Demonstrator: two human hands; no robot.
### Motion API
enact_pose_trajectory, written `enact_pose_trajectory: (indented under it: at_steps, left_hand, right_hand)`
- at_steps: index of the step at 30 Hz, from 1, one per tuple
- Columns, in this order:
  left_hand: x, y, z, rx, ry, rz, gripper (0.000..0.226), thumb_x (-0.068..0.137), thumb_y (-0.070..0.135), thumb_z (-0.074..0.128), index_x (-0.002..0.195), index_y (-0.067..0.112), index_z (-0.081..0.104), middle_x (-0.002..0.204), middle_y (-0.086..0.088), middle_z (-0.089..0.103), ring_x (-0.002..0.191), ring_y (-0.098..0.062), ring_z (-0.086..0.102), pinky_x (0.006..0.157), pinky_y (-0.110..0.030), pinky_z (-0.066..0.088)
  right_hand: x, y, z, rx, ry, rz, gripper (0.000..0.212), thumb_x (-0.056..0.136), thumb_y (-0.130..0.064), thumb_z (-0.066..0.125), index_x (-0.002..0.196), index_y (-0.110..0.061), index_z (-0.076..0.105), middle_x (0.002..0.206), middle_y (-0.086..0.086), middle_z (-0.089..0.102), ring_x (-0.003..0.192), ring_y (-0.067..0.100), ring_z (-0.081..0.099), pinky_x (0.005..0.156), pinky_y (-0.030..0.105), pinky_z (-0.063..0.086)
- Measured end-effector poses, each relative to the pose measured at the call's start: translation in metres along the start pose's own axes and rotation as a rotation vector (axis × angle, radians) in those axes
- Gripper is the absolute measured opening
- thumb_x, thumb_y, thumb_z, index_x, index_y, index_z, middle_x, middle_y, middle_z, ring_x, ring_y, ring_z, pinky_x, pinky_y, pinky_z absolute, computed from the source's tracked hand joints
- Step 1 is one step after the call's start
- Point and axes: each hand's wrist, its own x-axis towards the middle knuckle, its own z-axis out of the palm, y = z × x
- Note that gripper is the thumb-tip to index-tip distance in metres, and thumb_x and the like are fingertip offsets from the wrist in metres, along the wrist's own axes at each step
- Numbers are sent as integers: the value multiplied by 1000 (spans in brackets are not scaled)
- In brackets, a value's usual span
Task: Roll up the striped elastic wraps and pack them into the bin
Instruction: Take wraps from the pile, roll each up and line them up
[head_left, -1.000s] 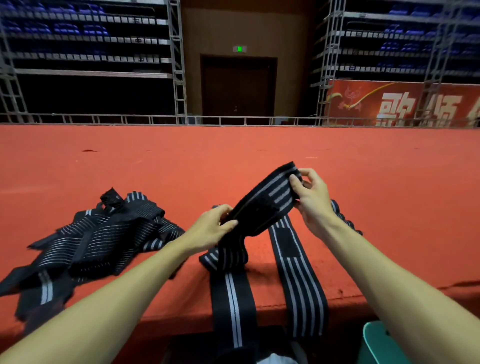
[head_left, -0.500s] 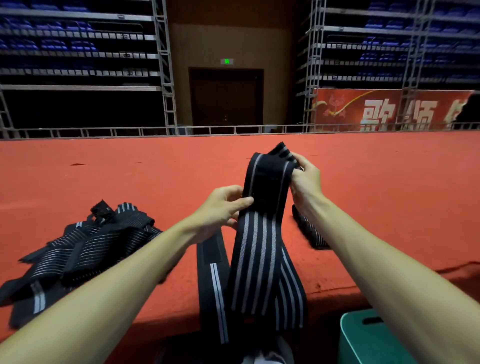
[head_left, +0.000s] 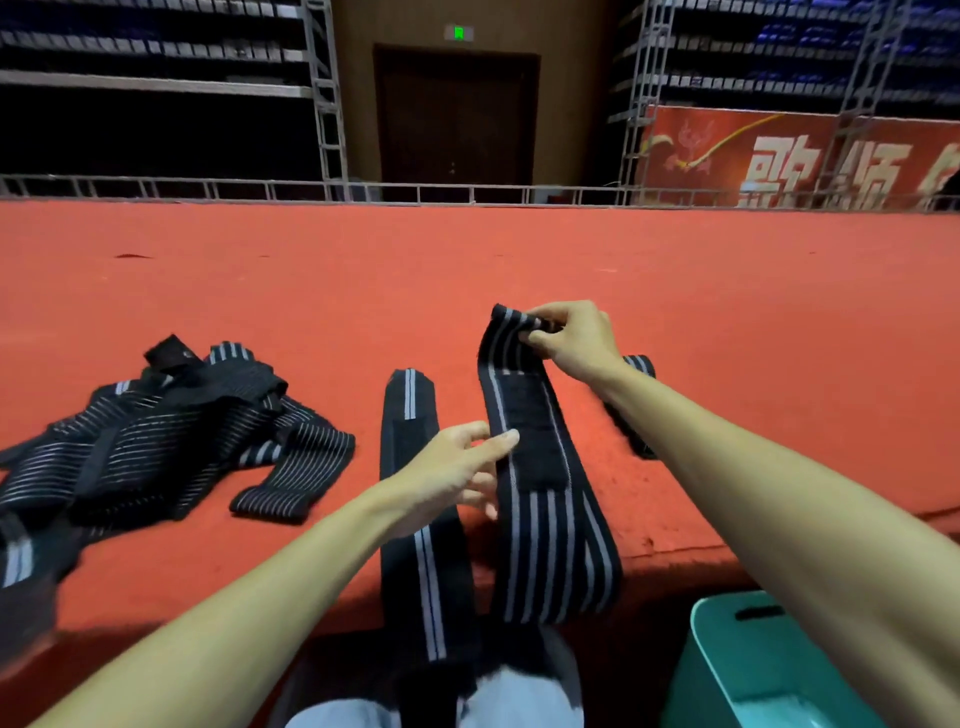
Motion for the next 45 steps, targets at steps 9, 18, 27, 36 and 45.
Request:
enact_pose_trajectory:
  at_steps: [9,18,27,36,45]
  left_hand:
    - [64,-31,-40,302,259,7,42,87,17,67,121,11,43,69,4,53,46,-12,51,53,-34,51]
    - [118,-50,-64,722,360,163,63,90,20,61,142,23,27,103,-3,53,87,-14,53,71,-15,41]
    - [126,-60,-63,1045,303,103,45,96,34,46,136,14,41,108,4,29,107,-10,26,91,-22,29]
    - [86,-48,-48,1177,113,150,40,95,32,48,135,25,50,127,7,41,122,-11,35,106,-32,30]
    - [76,-37,-46,1218,-4,59,39,97,32,46,135,24,49,130,8,47,123,-11,44,107,-37,34]
  right_hand:
    - [56,48,61,-151,-108,-51,32,83,-12,72,115,-13,70,113,2,71,107,11,61,90,15,42]
    - [105,98,127,-178,-12,-58,39,77,-6,76,115,-9,70,123,7,61,118,20,53,94,9,27]
    - [84,127,116,-440,-366,-50,32,89,-7,59,120,-11,67,142,10,50,135,20,41,105,21,26]
    - [26,110,47,-496,-463,20,29,90,-19,61,118,-15,68,120,8,66,114,22,57,84,20,36]
    - [-9,112,18,-510,-620,97,28,92,-23,59,118,-15,67,122,5,66,114,20,58,97,26,43]
